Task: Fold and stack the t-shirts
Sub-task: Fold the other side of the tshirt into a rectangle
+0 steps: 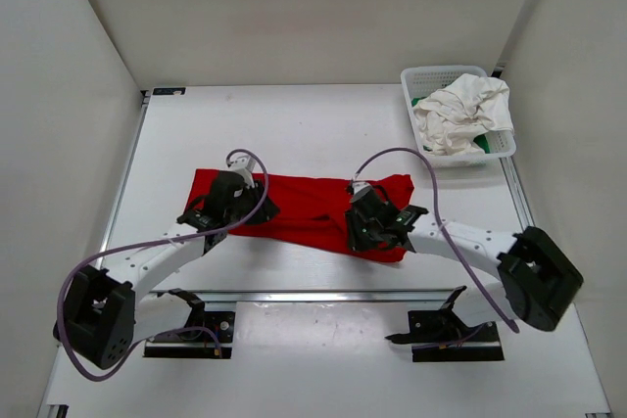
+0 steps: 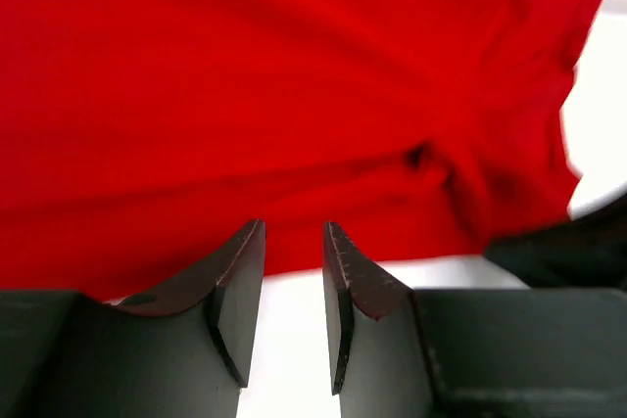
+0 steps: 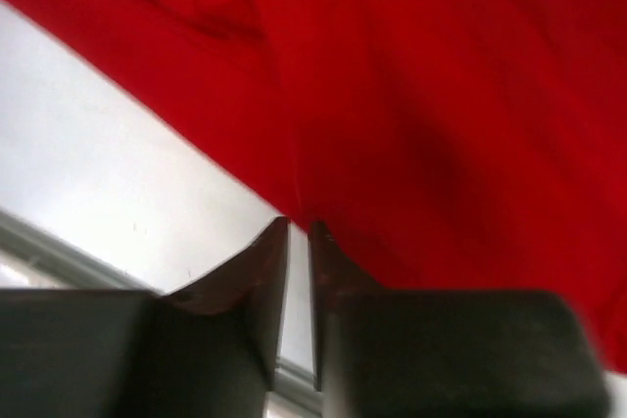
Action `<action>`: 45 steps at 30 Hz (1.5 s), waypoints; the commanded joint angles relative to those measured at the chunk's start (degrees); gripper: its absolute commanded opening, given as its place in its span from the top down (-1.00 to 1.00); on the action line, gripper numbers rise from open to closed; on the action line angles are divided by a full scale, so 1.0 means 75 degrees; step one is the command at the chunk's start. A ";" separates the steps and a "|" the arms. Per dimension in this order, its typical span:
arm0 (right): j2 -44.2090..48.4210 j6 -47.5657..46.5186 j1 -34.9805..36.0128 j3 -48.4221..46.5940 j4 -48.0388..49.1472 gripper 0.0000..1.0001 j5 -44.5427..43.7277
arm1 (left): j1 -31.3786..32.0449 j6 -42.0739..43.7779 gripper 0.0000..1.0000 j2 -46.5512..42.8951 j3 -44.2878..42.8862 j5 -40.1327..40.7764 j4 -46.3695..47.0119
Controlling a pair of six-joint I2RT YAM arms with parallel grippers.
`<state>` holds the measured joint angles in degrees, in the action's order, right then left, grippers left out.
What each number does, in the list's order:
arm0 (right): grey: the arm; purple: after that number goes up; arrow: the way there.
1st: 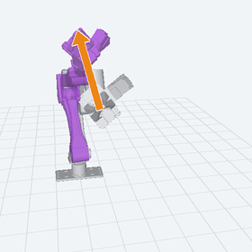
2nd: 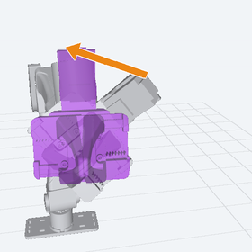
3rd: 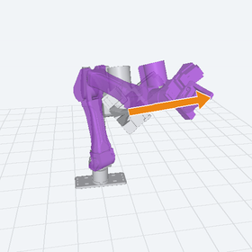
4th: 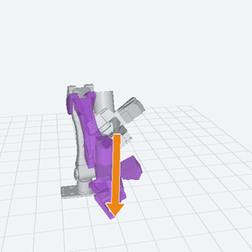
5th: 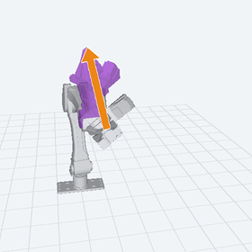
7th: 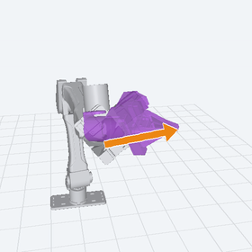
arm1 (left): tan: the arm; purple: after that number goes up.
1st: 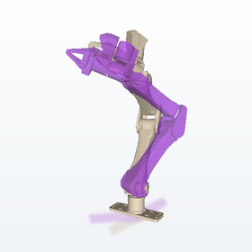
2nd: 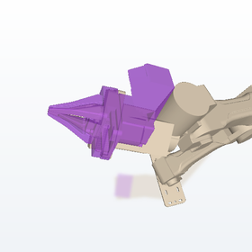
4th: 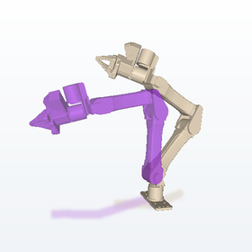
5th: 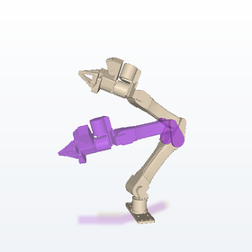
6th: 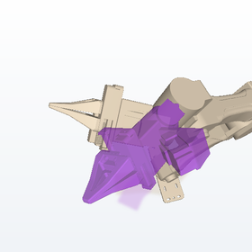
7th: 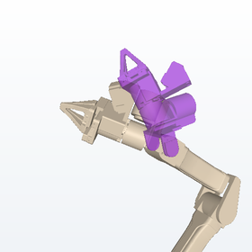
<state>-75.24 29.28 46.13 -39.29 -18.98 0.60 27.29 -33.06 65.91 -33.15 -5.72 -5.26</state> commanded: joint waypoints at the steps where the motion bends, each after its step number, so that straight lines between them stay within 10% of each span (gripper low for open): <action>1: -0.0420 -0.0399 -0.0021 -0.0679 0.0749 0.66 -0.0525 | 0.0018 -0.0175 0.19 -0.0630 0.0247 -0.0410 0.0467; 21: -0.1522 -0.0095 -0.0631 -0.0808 0.1207 0.23 -0.0373 | 0.0077 -0.0245 0.18 -0.0186 0.0517 -0.0914 0.0971; 31: -0.0975 0.0150 -0.0642 -0.1031 0.0494 0.96 0.0010 | 0.0006 -0.0315 0.19 -0.0198 0.0506 -0.1018 0.0971; 41: -0.0502 0.0772 -0.1159 -0.0447 0.0760 0.84 0.3152 | -0.0369 -0.0374 0.18 -0.0210 -0.0044 -0.1511 0.0701; 45: -0.0936 0.0550 -0.0937 -0.0573 0.0493 0.31 0.3436 | -0.0486 -0.0339 0.16 -0.0280 -0.0209 -0.1617 0.0268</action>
<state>-80.71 33.65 37.82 -43.22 -14.94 21.06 24.43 -35.83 65.21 -32.10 -15.73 -1.30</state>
